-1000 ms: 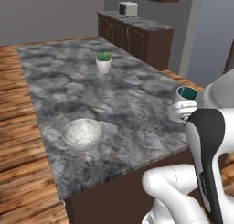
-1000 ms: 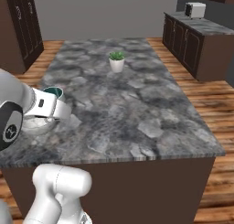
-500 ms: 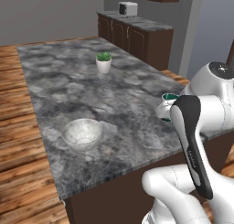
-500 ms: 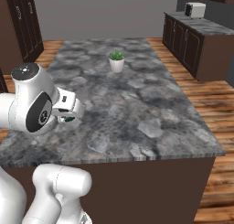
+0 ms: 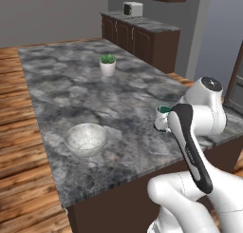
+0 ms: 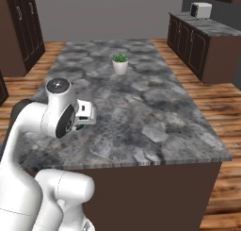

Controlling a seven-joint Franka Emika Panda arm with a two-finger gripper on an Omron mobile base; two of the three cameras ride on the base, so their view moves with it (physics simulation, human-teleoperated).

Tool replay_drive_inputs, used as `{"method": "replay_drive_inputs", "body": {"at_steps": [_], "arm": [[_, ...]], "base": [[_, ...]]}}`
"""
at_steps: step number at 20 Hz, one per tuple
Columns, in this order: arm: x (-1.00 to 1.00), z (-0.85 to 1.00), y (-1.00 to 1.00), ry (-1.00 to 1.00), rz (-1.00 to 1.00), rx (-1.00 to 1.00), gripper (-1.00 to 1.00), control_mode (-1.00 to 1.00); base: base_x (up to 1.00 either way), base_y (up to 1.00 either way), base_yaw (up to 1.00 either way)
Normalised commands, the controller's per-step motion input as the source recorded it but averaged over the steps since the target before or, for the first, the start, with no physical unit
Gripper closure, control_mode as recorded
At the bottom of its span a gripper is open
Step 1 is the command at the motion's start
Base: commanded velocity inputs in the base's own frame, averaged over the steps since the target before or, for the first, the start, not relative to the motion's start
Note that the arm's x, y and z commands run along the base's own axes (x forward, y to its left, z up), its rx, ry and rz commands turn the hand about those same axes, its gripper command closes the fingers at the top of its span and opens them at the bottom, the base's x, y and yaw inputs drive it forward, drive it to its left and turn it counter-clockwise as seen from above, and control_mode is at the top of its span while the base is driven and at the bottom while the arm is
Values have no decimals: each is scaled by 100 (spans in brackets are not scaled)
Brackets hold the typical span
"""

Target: Clear the mugs and bowl far away from the sink.

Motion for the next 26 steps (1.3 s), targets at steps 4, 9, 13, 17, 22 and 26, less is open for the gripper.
{"method": "replay_drive_inputs", "body": {"at_steps": [4, 9, 13, 17, 22, 26], "arm": [[74, -51, 0, 19, 8, 0, 100, -100], [64, -50, 0, 1, 11, -1, 100, -100], [56, -57, 0, 0, 14, 0, 100, -100], [56, -60, 0, 0, 15, 0, 100, -100], [48, -60, 0, -1, 15, 0, 100, -100], [42, -58, 2, -4, 15, -2, 100, -100]], "base": [[0, 0, 0], [0, 0, 0], [0, 0, 0], [0, 0, 0], [0, 0, 0], [0, 0, 0]]}}
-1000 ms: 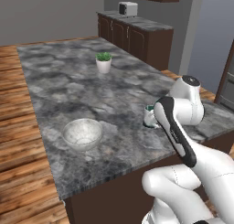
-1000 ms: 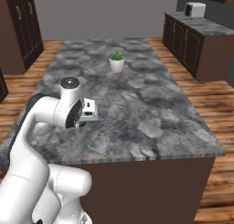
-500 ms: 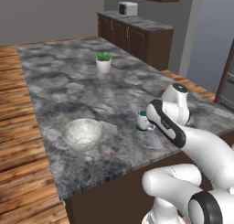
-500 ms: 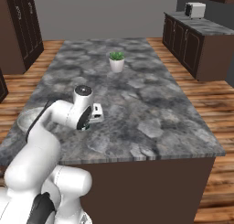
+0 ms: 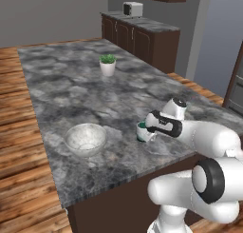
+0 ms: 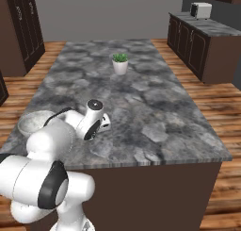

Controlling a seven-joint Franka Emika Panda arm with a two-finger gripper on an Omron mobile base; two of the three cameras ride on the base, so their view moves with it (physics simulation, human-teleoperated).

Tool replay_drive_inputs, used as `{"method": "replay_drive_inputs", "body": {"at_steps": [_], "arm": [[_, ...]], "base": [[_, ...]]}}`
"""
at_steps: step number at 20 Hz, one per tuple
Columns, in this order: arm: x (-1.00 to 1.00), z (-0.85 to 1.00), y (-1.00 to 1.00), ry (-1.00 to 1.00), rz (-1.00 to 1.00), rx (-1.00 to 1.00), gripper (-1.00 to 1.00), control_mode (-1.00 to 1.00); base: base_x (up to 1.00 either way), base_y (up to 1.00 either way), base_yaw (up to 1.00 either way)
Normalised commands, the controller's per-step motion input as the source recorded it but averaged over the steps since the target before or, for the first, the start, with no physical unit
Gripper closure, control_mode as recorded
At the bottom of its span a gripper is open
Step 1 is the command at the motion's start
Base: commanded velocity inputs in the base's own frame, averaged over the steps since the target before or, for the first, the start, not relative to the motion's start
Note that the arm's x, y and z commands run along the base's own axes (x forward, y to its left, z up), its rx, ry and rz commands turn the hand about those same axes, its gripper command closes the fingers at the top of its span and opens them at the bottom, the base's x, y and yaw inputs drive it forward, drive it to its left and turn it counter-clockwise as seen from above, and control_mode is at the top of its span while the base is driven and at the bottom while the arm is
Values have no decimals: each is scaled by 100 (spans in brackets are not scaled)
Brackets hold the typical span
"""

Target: Clear the mugs and bowl far away from the sink.

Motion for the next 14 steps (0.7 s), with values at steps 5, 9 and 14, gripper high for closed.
{"method": "replay_drive_inputs", "body": {"at_steps": [5, 9, 14], "arm": [[27, -32, 0, -1, 11, -3, 100, -100], [34, -31, 0, 0, 11, 0, 100, -100], [34, -39, 9, 0, 10, -3, 100, -100]], "base": [[0, 0, 0], [0, 0, 0], [0, 0, 0]]}}
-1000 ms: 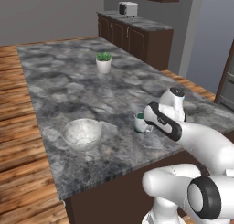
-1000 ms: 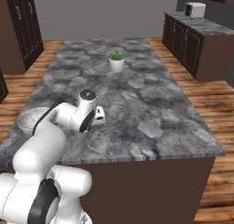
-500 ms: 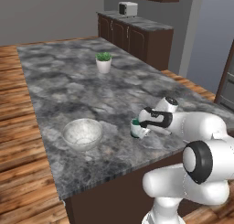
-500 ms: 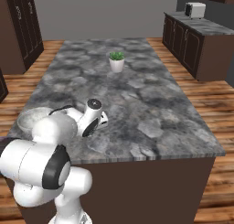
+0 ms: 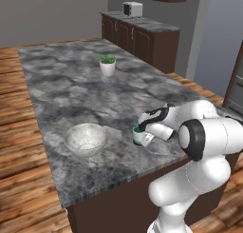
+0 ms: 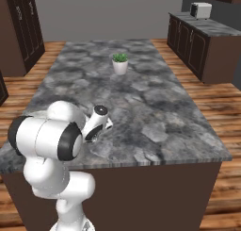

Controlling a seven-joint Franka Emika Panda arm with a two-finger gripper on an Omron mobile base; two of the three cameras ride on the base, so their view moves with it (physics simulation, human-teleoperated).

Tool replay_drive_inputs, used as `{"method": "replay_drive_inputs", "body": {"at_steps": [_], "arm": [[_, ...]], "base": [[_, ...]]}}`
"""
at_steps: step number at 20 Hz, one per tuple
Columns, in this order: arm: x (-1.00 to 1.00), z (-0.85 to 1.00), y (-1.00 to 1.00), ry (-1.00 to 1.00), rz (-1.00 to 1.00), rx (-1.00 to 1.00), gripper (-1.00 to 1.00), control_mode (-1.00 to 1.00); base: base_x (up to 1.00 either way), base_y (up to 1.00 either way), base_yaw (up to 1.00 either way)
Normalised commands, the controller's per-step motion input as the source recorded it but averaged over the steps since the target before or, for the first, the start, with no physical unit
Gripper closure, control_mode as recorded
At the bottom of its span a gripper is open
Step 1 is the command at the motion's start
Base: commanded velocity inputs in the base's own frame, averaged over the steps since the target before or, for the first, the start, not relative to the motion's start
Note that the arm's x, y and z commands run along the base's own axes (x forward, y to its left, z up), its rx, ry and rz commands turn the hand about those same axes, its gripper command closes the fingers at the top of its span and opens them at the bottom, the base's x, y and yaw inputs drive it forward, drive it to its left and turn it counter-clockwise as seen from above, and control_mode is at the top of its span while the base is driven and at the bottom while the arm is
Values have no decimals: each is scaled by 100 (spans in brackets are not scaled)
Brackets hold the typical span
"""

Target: Clear the mugs and bowl far away from the sink.

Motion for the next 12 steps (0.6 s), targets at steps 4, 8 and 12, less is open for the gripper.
{"method": "replay_drive_inputs", "body": {"at_steps": [4, 8, 12], "arm": [[34, -41, 21, 0, 10, -8, -100, -100], [2, 11, -3, 0, 6, 1, -100, -100], [-3, 19, -1, 0, 8, 0, -100, -100]], "base": [[0, 0, 0], [0, 0, 0], [0, 0, 0]]}}
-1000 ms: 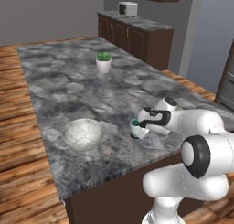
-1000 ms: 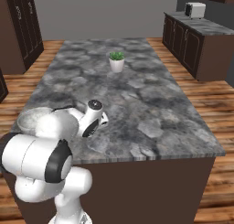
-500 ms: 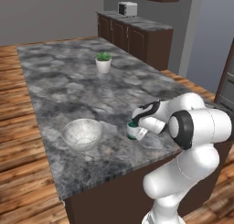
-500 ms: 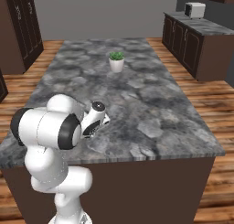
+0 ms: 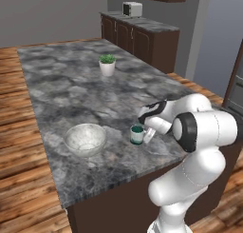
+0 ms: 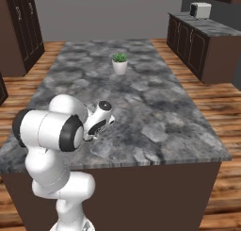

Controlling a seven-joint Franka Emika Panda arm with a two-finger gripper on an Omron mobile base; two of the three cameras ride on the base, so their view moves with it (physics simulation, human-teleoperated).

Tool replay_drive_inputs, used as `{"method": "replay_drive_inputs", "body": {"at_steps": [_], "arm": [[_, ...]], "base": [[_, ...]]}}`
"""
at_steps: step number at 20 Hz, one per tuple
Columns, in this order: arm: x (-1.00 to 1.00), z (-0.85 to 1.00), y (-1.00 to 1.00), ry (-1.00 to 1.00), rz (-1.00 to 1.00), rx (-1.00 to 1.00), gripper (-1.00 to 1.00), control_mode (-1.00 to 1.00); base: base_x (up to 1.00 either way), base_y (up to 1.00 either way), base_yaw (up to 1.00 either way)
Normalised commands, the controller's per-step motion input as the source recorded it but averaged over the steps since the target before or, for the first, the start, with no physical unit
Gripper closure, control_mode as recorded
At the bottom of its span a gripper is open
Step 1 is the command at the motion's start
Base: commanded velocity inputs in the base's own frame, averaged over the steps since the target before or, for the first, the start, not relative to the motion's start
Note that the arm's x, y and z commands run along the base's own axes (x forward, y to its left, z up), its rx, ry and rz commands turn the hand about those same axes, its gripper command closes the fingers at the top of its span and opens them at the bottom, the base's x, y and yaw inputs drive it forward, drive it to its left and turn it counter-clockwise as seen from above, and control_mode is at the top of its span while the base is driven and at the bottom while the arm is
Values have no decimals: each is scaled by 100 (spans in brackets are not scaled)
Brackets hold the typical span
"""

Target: Clear the mugs and bowl far away from the sink.

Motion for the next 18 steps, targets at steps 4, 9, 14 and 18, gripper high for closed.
{"method": "replay_drive_inputs", "body": {"at_steps": [4, 9, 14, 18], "arm": [[-1, 28, 0, 0, 6, 0, -100, -100], [-31, 93, -21, 6, 1, 7, -100, -100], [-25, 100, 0, 9, -9, 0, -100, -100], [-39, 95, -3, 17, -42, 1, -100, -100]], "base": [[0, 0, 0], [0, 0, 0], [0, 0, 0], [0, 0, 0]]}}
